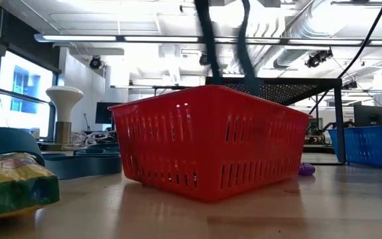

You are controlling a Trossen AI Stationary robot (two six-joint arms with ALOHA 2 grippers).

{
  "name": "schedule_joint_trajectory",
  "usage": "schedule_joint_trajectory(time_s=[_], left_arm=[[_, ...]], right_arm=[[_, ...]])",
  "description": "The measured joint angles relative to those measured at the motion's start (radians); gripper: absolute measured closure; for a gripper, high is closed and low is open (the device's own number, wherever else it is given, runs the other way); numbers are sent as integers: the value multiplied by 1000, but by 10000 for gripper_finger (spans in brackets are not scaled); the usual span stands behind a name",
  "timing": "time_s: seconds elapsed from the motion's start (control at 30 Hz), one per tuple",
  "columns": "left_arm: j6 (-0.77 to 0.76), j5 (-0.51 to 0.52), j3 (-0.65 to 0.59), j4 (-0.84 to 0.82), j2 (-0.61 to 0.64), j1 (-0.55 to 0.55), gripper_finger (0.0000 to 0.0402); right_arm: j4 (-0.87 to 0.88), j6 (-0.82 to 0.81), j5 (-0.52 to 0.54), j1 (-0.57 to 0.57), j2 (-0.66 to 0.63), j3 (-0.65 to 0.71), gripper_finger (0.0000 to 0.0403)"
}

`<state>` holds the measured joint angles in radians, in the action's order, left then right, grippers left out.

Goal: Pick & Place Office Desk Supplies
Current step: Put the blue rubberband into the red basket

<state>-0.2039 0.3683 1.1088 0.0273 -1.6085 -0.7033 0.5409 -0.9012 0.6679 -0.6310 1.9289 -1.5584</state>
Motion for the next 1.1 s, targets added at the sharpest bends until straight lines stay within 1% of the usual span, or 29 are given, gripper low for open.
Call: schedule_joint_trajectory(time_s=[0.1,0.23,0.37,0.47,0.67,0.73,0.87,0.97,1.1], left_arm=[[4,0,0,0,0,0,316],[-28,0,0,0,0,0,316],[-83,-1,0,-3,0,-8,316],[-92,-1,0,-3,0,-27,316],[-101,-3,0,-4,0,-78,316],[-102,-2,0,-3,0,-91,316],[-104,0,0,-3,0,-111,316],[-108,1,0,-3,0,-124,316],[-150,1,0,-3,0,-138,316]], right_arm=[[73,-77,-23,12,13,8,400],[95,-125,-88,44,39,5,400],[94,-124,-162,85,84,6,400],[100,-116,-213,110,109,6,400],[126,-124,-236,128,109,5,400],[147,-126,-260,134,109,6,400],[165,-147,-348,155,133,4,400],[188,-126,-368,163,154,8,400],[184,-112,-390,177,174,5,400]])
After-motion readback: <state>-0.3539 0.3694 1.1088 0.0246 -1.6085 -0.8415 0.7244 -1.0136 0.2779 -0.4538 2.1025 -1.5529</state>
